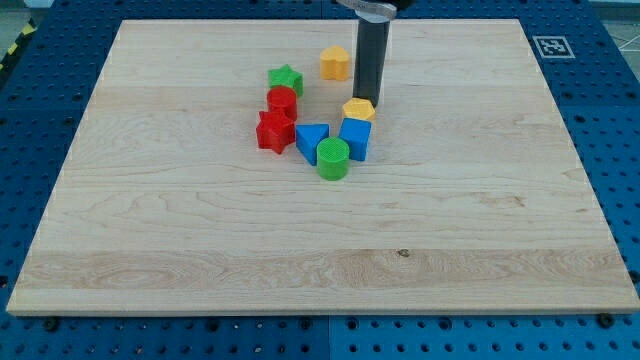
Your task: Move the yellow heart towards the yellow hexagon
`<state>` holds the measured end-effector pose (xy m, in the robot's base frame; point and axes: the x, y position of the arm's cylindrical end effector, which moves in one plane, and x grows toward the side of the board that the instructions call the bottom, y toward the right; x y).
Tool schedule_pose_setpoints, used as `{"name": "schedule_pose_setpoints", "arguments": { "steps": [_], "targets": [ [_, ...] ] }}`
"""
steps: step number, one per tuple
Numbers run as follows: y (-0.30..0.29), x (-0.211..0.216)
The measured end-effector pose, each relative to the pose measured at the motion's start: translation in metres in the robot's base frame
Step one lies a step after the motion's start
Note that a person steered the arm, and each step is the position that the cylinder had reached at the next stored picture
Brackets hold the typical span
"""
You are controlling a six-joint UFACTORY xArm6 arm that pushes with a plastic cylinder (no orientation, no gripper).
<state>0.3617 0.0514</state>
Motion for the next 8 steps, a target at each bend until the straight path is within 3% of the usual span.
{"name": "schedule_pose_setpoints", "arguments": {
  "steps": [4, 6, 8],
  "targets": [
    [-0.006, -0.132],
    [-0.056, -0.117],
    [-0.061, -0.086]
  ]
}}
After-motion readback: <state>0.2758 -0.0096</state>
